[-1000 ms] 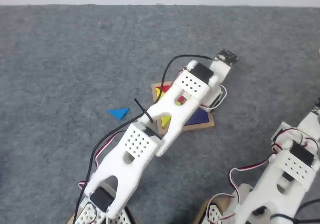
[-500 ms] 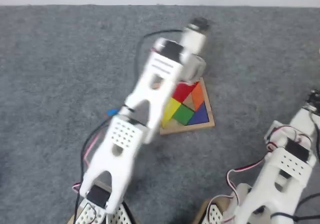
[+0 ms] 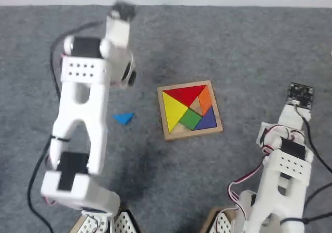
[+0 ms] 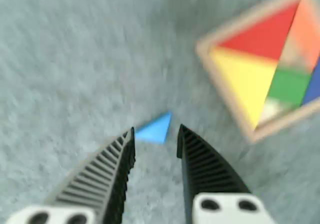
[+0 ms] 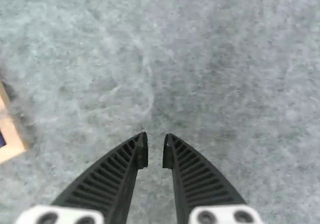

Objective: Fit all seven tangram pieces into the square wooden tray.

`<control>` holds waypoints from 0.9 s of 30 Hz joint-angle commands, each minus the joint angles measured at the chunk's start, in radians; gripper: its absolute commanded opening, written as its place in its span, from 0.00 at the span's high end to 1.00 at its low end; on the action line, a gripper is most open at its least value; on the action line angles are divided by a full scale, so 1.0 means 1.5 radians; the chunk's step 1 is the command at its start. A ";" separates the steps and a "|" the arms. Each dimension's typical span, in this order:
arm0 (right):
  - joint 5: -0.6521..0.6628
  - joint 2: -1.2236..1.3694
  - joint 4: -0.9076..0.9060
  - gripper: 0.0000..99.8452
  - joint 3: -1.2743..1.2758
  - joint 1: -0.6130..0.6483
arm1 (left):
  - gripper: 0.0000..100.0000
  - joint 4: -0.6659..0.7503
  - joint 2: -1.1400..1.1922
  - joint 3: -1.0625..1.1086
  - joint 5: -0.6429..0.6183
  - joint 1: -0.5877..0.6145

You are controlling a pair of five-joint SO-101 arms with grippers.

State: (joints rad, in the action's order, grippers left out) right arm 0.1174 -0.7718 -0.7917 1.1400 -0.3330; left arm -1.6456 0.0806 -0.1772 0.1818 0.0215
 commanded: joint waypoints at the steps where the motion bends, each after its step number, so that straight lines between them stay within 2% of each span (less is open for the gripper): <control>1: 0.012 -0.013 0.014 0.92 0.004 0.019 | 0.85 0.180 -0.083 0.285 0.063 0.042; 6: 0.012 -0.013 0.033 0.92 0.017 0.019 | 0.78 0.266 -0.071 0.388 0.074 0.042; 18: 0.009 -0.013 0.049 0.92 0.031 0.020 | 0.78 0.401 -0.006 0.486 0.079 0.021; 21: 0.009 -0.013 0.049 0.92 0.032 0.020 | 0.78 0.407 0.048 0.472 0.083 0.025; 27: 0.008 -0.013 0.061 0.92 0.033 0.019 | 0.78 0.353 0.083 0.441 0.115 0.027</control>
State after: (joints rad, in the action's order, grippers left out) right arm 0.1235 -0.7718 -0.7242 1.1953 -0.3130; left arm -1.0779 0.1711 0.5025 0.3230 0.0660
